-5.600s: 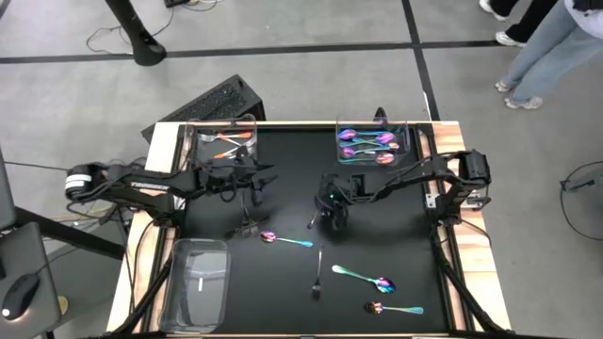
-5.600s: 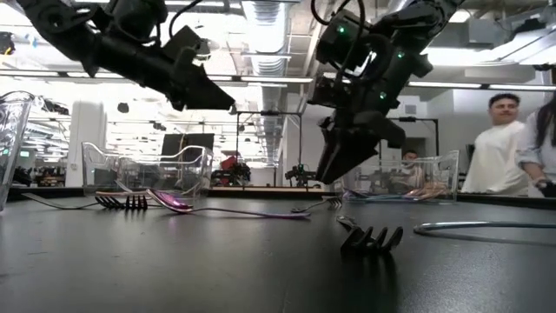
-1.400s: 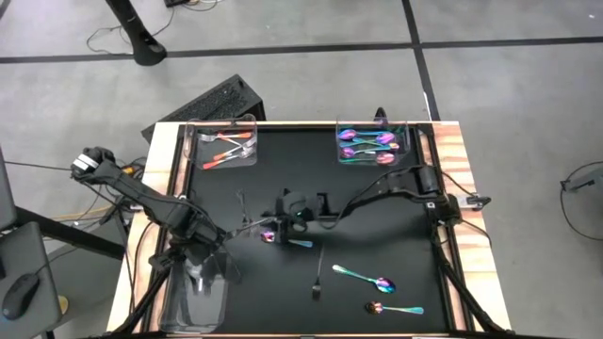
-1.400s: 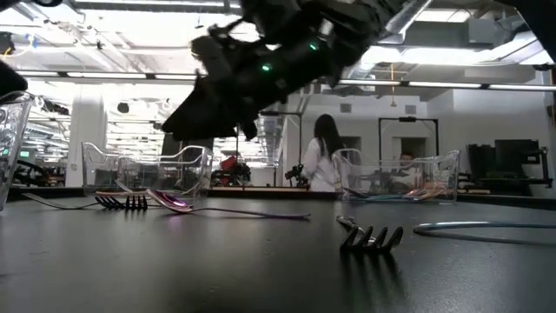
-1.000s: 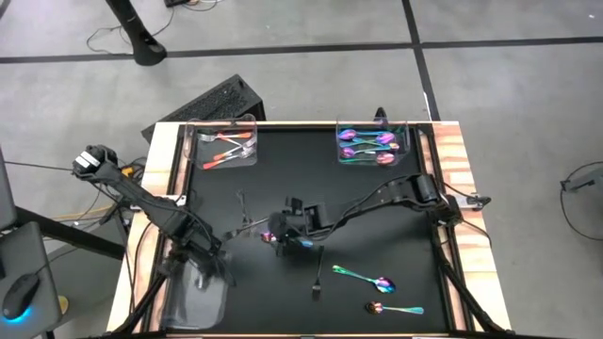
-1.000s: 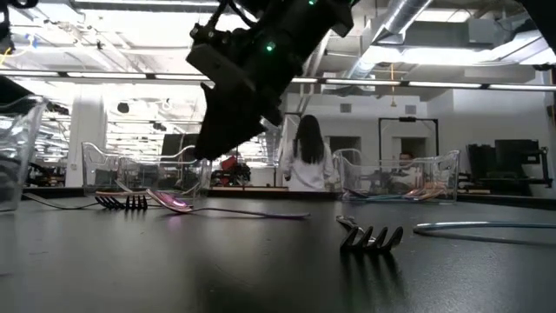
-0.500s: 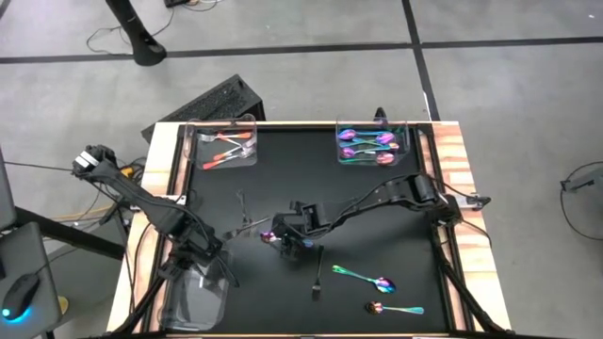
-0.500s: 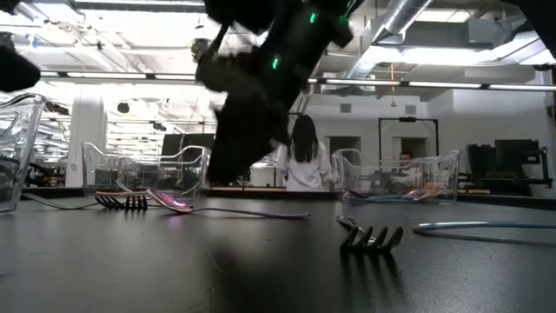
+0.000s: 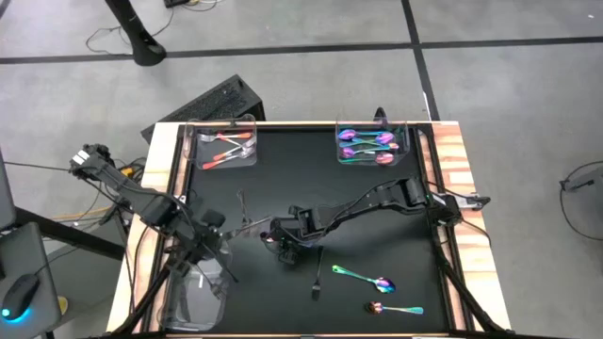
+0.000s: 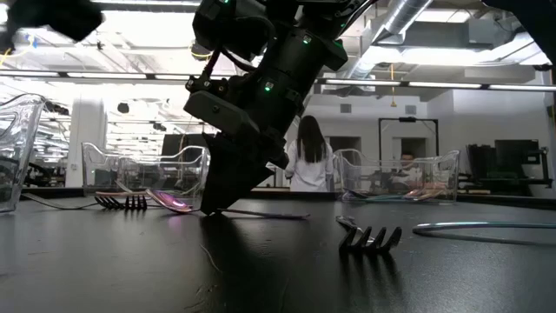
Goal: Sort silverware by color (type)
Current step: Put the blue spoon into top right transparent bin
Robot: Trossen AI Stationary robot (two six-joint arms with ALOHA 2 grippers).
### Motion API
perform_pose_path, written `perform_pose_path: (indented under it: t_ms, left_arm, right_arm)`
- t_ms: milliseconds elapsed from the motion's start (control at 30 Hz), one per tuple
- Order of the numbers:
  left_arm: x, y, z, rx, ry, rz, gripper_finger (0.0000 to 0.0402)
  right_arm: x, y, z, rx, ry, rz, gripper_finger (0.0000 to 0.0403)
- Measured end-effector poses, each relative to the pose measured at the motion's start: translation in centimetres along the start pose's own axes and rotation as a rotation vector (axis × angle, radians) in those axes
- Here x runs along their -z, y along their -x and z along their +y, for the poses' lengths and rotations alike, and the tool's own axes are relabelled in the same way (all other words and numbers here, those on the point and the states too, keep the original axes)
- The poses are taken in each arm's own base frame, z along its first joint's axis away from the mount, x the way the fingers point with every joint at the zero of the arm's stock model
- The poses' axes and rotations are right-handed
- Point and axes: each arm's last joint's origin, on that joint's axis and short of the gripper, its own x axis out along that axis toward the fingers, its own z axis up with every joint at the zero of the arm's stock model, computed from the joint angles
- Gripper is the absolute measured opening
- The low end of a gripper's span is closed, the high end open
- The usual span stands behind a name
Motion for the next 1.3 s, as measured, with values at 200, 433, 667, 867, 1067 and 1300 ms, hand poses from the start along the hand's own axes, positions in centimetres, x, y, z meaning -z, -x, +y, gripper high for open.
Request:
perform_pose_path:
  t_ms: [200, 433, 667, 867, 1067, 1300]
  left_arm:
    - [-1.7, 0.9, 0.9, -0.296, -0.035, -0.263, 0.0135]
    - [-2.6, -2.6, 3.3, -0.350, 0.050, -0.508, 0.0128]
    - [-3.3, -3.9, 5.9, -0.367, 0.032, -1.035, 0.0126]
    - [-1.9, -3.7, 10.2, -0.646, 0.166, -1.228, 0.0126]
    - [-1.2, -5.3, 14.7, -0.630, 0.258, -1.242, 0.0125]
    - [-1.3, -7.2, 18.5, -0.676, 0.267, -1.197, 0.0125]
  right_arm:
    - [0.1, 1.1, -0.2, 0.019, -0.013, 0.038, 0.0040]
    - [1.0, 4.3, -0.3, 0.116, 0.025, 0.142, 0.0010]
    - [1.8, 9.6, -2.4, 0.295, 0.068, 0.175, 0.0006]
    - [6.1, 13.4, -7.6, 0.458, 0.035, 0.117, 0.0006]
    - [10.9, 17.2, -11.9, 0.728, 0.069, -0.056, 0.0007]
    - [12.8, 20.0, -15.7, 1.098, 0.076, -0.076, 0.0007]
